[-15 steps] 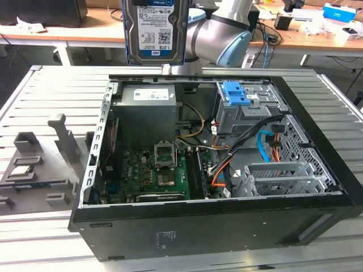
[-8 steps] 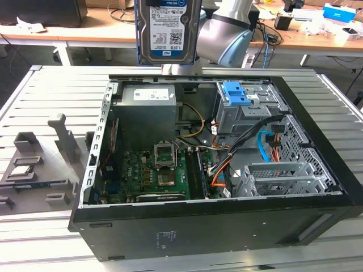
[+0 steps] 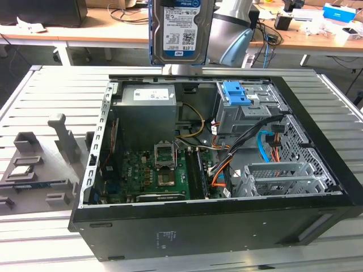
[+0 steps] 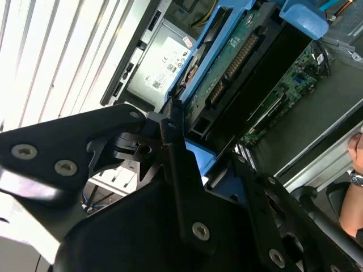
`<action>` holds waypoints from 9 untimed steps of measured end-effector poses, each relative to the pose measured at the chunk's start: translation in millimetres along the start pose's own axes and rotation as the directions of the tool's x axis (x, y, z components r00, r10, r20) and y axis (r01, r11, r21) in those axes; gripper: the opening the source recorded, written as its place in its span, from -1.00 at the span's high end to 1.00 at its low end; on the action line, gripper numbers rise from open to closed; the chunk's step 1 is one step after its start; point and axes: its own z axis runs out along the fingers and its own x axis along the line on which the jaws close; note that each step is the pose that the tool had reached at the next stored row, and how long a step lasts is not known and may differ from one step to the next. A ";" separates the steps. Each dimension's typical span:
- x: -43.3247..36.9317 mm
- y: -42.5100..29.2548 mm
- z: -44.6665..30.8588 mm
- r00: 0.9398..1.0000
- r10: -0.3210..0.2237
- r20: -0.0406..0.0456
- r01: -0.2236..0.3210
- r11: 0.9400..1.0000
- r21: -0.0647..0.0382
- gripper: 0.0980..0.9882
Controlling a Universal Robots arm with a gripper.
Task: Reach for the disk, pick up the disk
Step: 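Pick up the disk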
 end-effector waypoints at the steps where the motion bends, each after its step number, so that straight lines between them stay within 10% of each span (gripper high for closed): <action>1: 0.1 -2.1 -0.1 1.000 0.000 0.000 0.000 1.000 0.000 0.39; 9: 1.3 -25.4 -0.9 1.000 0.000 0.000 0.000 1.000 0.000 0.39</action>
